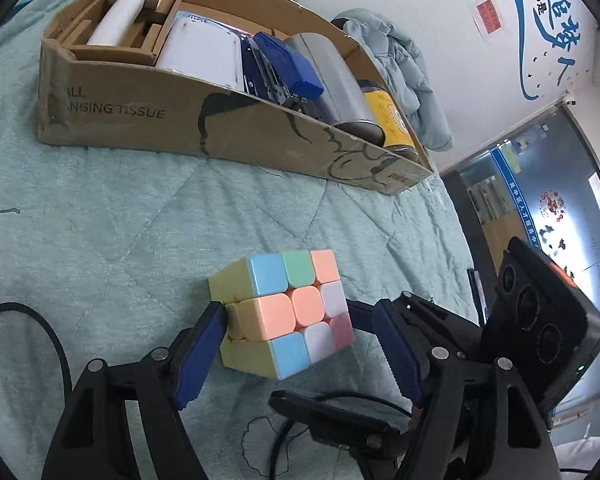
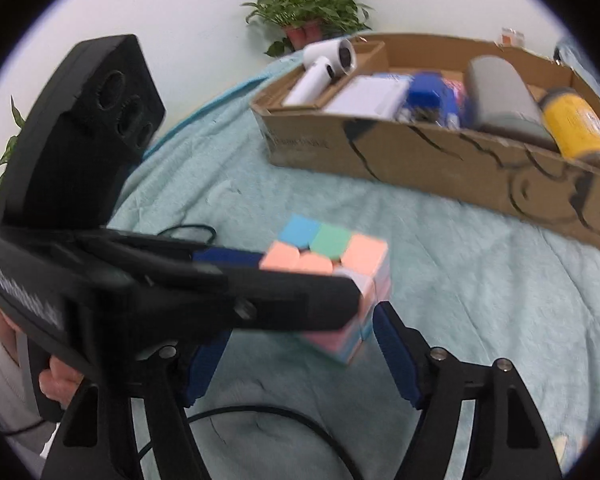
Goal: Organize rigid objects
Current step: 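Withdraw the left gripper from the box toward the pastel Rubik's cube, then grasp the pastel Rubik's cube with the left gripper and lift it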
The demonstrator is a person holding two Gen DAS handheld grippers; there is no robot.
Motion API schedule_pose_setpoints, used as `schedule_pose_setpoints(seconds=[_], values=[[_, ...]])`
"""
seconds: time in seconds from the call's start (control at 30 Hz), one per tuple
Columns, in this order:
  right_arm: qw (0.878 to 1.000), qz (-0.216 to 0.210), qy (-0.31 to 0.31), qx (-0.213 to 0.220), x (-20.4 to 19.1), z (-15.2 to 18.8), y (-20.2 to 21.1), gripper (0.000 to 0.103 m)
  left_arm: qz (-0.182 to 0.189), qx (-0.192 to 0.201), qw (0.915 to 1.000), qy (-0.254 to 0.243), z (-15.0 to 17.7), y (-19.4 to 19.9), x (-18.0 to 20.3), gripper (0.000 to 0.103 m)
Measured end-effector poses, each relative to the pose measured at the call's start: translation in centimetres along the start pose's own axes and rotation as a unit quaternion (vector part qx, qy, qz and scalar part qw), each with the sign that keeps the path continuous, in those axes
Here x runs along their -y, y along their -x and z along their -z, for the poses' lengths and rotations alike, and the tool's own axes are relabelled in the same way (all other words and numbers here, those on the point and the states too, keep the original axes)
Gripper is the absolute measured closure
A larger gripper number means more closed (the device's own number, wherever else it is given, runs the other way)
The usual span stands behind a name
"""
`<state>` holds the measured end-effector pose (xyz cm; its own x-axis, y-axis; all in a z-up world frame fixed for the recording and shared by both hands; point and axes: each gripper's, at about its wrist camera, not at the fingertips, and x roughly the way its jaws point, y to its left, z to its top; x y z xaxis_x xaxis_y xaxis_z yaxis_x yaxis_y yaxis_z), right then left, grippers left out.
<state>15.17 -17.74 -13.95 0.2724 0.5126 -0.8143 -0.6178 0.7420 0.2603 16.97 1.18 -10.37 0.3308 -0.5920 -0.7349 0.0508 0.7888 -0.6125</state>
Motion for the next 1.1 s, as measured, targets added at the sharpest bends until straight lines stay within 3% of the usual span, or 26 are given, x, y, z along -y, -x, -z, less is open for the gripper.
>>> schedule_pose_setpoints(seconds=[0.17,0.4,0.7,0.83,1.1], values=[[1.0,0.016,0.0,-0.009,1.1,0.6,-0.2,0.031,-0.013,-0.012,0.9997,0.017,-0.2,-0.9,-1.1,0.029],[0.999,0.016,0.011,-0.031,0.7,-0.8,-3.2,0.035,0.001,-0.003,0.9998,0.019,-0.3,-1.6,-1.3,0.032],[0.998,0.051,0.027,-0.004,-0.6,-0.7,-3.0,0.037,-0.011,0.021,0.9996,-0.015,-0.4,-1.3,-0.1,0.033],[0.997,0.061,0.031,0.02,-0.4,-0.5,-1.6,0.044,-0.021,0.047,0.998,-0.035,-0.7,-0.1,1.1,0.033],[0.992,0.076,0.068,0.072,-0.9,-3.8,0.6,0.044,-0.034,0.099,0.9909,-0.085,-3.2,3.7,3.4,0.033]])
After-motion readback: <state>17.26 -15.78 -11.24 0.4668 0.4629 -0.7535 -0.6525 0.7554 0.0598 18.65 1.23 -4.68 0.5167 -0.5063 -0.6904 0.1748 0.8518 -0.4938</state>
